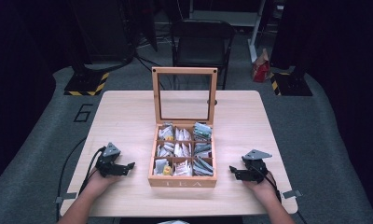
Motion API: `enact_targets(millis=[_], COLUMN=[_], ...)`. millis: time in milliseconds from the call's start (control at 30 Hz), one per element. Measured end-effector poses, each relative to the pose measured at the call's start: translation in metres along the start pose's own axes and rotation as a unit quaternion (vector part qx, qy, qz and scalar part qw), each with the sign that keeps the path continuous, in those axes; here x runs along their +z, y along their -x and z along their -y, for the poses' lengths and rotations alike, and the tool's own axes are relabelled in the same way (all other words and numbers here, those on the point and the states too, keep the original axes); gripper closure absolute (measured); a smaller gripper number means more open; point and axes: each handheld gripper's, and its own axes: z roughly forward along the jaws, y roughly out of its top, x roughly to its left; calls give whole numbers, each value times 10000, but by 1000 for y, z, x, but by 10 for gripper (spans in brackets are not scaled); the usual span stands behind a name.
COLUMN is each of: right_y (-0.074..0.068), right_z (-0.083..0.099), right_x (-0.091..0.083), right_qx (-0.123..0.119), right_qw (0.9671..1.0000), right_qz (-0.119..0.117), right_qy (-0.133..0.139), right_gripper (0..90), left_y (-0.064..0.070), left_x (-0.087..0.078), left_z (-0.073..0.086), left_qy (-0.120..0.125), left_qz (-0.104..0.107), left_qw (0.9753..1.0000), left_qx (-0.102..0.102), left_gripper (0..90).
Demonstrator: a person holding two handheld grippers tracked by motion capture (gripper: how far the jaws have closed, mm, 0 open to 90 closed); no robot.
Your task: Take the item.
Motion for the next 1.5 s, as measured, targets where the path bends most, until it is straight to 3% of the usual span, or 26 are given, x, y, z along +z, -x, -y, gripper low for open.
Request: enact_targets(millis=[833,1133,1333,1433,1500], right_y=[0,-2,-8,-11,-11], right_z=[0,-3,-11,-13,-15], right_x=[0,-4,-15,-19,-21], right_qx=[-6,-141,-253,-182,-284], right_qw=[10000,9998,9995,9996,9993], right_qz=[-4,-37,-70,-102,-155], right_qy=[4,-99,154,194,200], right_gripper=[265,309,321,329,339], left_y=[0,0,0,0,0], left_x=[0,0,0,0,0], left_z=[0,0,0,0,0], left_qy=[-1,0,1,-1,2], left_qz=[0,0,1,0,1], left_qw=[10000,10000,10000,10000,10000], left_qx=[0,-1,-2,0,-2], left_gripper=[121,121,121,121,121])
